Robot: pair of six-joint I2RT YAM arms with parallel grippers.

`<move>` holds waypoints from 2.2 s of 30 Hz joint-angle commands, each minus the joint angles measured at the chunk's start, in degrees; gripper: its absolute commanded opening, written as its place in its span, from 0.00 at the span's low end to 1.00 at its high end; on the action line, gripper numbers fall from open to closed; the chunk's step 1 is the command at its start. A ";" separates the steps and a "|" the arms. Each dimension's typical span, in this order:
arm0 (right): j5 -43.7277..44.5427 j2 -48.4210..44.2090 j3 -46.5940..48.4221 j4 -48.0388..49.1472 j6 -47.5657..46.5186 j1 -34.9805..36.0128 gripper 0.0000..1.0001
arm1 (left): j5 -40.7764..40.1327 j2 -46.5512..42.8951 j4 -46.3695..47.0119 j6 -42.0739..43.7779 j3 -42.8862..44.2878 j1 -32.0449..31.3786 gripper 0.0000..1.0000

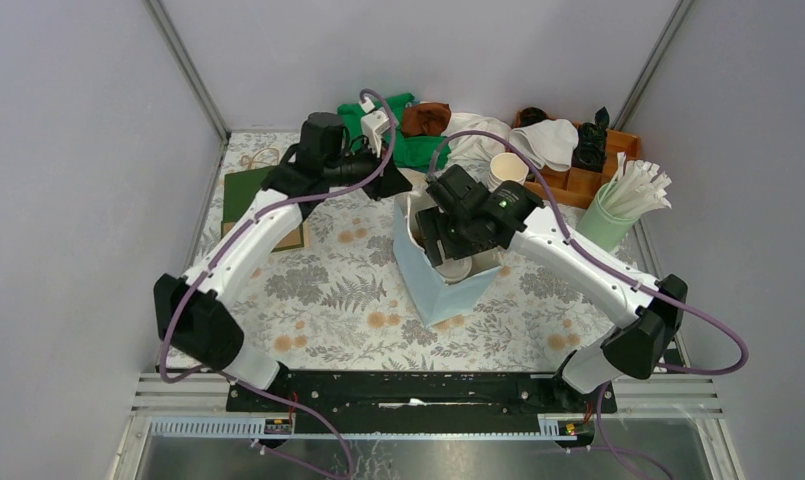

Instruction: Pack the takeout coffee

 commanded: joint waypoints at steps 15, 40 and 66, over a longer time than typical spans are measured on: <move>4.68 -3.45 -3.94 4.76 -11.62 7.07 0.34 | -18.54 -23.72 29.88 -12.47 -25.05 -5.42 0.00; 11.60 -4.38 -13.53 9.94 -11.14 9.78 0.35 | -21.04 -23.14 19.53 -15.72 -22.25 -9.22 0.00; -2.79 0.60 -12.28 11.77 -13.54 3.35 0.38 | -23.32 -19.53 9.56 -16.39 -22.60 -8.09 0.00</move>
